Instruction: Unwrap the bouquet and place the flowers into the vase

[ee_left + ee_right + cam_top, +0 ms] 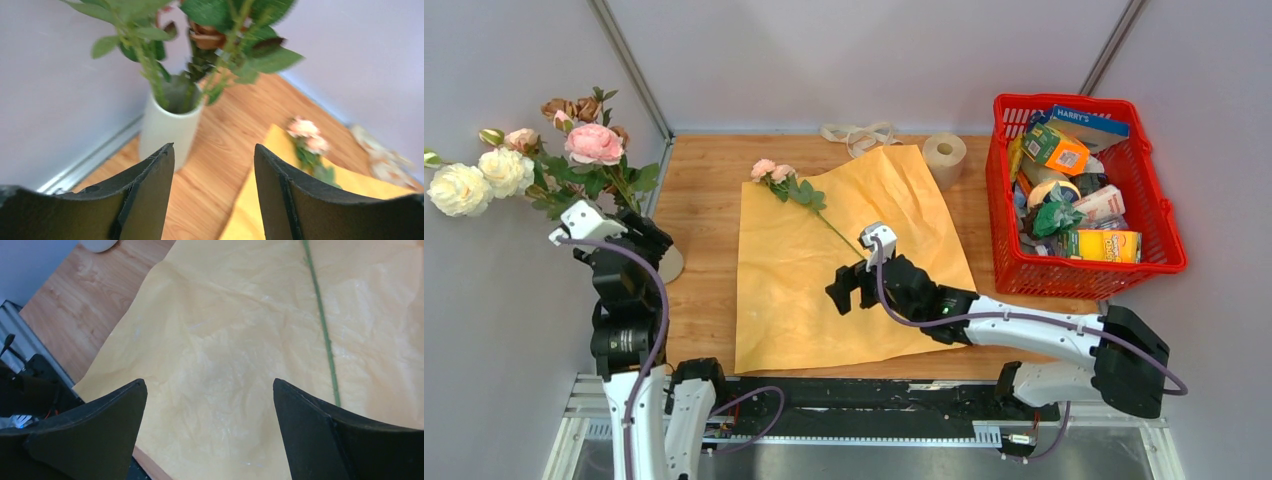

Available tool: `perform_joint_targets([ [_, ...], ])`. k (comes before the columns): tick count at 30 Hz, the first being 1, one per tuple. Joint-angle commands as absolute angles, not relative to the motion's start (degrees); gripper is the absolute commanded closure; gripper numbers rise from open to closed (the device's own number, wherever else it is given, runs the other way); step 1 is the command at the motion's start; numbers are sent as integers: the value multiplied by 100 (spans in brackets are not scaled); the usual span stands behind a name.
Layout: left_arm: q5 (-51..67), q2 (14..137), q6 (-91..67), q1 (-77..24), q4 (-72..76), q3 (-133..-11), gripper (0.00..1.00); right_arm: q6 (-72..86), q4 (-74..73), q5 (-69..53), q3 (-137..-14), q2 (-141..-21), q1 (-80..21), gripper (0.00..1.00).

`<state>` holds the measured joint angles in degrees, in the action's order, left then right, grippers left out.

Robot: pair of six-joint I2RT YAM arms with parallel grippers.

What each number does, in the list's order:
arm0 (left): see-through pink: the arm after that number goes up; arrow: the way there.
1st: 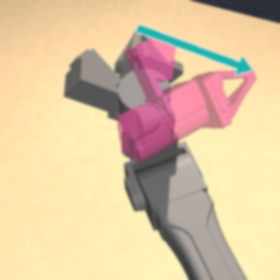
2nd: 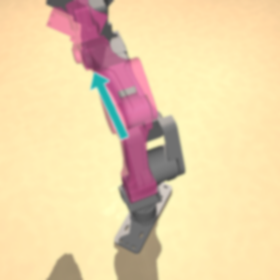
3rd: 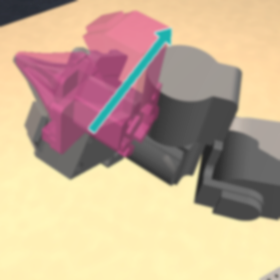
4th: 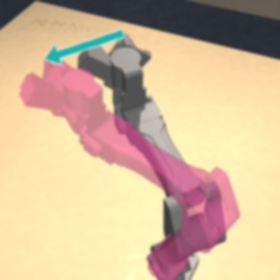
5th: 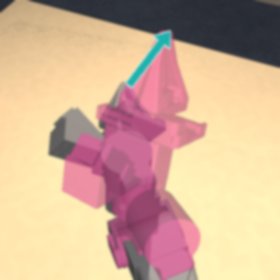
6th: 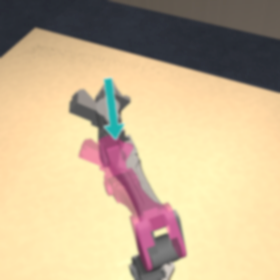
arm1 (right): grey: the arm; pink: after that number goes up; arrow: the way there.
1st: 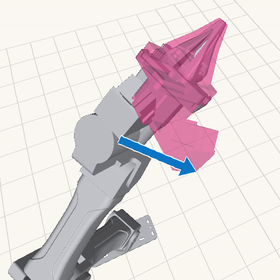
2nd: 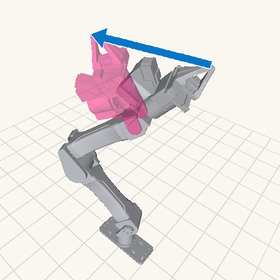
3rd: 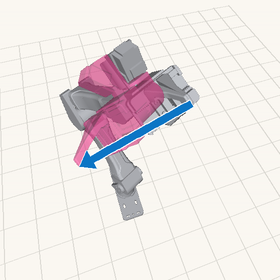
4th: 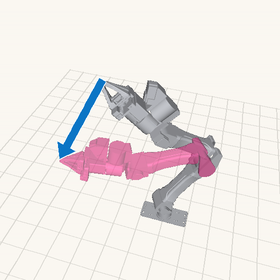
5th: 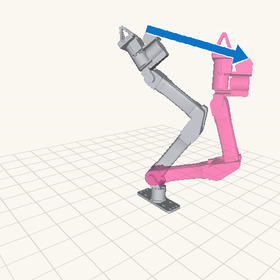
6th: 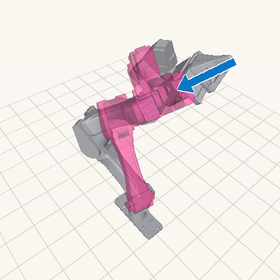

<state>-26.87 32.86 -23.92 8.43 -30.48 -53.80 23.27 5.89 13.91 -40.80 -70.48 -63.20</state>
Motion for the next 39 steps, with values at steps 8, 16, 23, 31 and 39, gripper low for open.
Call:
perform_joint_targets([
  [8, 1796, 2496, -3743, 879, -3271, -4476, 31, 1187, 589, 2216, -5009, -8005, -5565, 13],
  [16, 3532, 2934, -3316, 879, -2610, -3542, 32, 1108, 536, 1495, -5492, -8911, -4878, 30],
  [23, 3841, 3524, -2866, 879, -2435, -3498, 31, 1029, 159, 730, -6335, -10044, -4474, 44],
  [31, 3657, 3384, -2857, 879, -2250, -3331, 31, 914, -211, 694, -7215, -11073, -4377, 48],
  [39, 3551, 3313, -2804, 879, -2329, -3366, 31, 888, -308, 782, -7620, -11566, -4342, 55],
])
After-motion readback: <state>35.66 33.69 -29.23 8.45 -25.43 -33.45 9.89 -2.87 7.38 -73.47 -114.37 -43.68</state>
